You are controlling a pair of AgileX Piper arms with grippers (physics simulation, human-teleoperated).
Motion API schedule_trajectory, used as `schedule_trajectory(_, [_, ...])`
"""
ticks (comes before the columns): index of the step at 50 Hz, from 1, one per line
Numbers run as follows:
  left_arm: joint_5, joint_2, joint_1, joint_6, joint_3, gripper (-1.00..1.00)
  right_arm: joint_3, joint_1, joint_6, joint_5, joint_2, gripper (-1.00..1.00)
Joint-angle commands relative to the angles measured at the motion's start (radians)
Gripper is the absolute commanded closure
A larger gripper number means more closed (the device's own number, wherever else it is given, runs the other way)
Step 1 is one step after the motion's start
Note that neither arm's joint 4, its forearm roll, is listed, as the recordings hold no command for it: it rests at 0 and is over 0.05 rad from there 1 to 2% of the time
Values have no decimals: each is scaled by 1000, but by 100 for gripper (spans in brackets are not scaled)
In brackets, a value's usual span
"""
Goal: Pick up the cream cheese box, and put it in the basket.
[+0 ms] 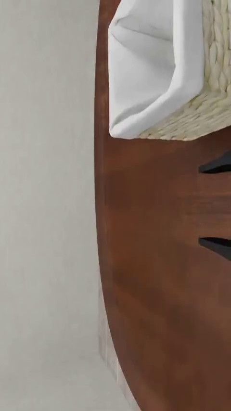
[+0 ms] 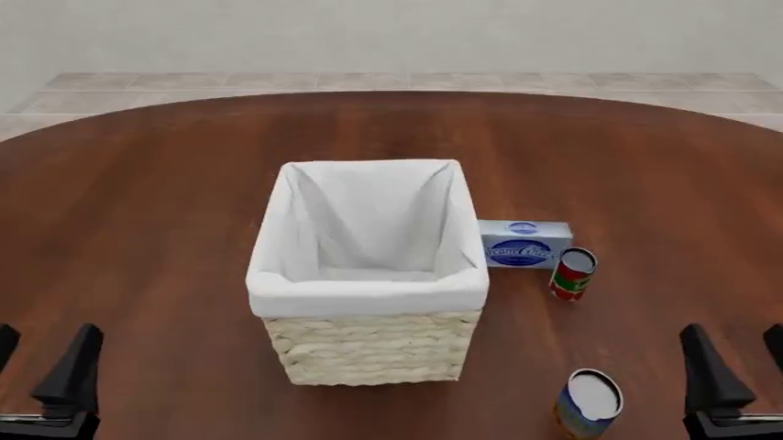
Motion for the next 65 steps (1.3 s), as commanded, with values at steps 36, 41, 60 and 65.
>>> schedule_trajectory(36, [0,0,0,0,0,-100,-327,56,-34,8,311,-100])
schedule_trajectory(41, [0,0,0,0,0,-100,-386,72,-81,-39,454,-100])
schedule_trajectory(60, [0,0,0,0,0,-100,-652,125,-347,-7,870,-100])
schedule_trajectory(65, [0,0,0,0,0,-100,-711,133,-386,28,965,-100])
